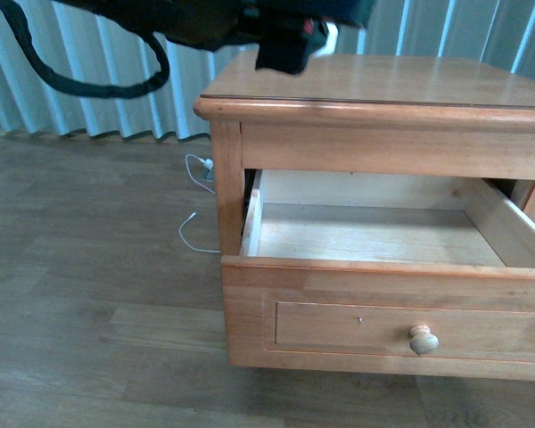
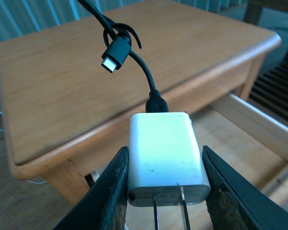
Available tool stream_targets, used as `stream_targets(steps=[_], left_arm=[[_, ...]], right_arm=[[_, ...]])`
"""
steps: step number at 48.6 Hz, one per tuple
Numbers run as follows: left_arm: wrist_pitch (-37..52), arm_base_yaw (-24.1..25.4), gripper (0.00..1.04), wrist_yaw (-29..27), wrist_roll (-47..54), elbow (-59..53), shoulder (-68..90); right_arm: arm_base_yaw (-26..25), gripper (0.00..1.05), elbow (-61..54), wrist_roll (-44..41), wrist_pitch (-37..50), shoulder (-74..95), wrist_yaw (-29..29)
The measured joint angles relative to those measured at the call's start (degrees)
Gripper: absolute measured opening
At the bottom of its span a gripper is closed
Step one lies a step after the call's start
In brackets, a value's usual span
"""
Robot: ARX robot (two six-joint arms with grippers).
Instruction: Put charger into drawer
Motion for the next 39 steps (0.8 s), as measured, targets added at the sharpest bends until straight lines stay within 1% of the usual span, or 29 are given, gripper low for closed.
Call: stream_targets(steps=[5,15,24,39], left_arm=[[-4.7,-1.7,0.4,1.9,4.5,-1.6,0.1],[-5.1,-3.1,0.4,1.0,6.9,-2.5,4.1],[-5.4,-3.8,0.4,0.0,7.0,-1.7,9.2],[-4.2,-4.8,0.4,-2.8,5.0,5.7,18.7]], right_arm=[[0.0,0.97,0.0,0.0,0.0,0.0,0.0],[0.0,0.97,0.0,0.0,0.0,0.0,0.0],[0.0,0.97,0.0,0.0,0.0,0.0,0.0],[0.0,0.97,0.0,0.0,0.0,0.0,0.0]])
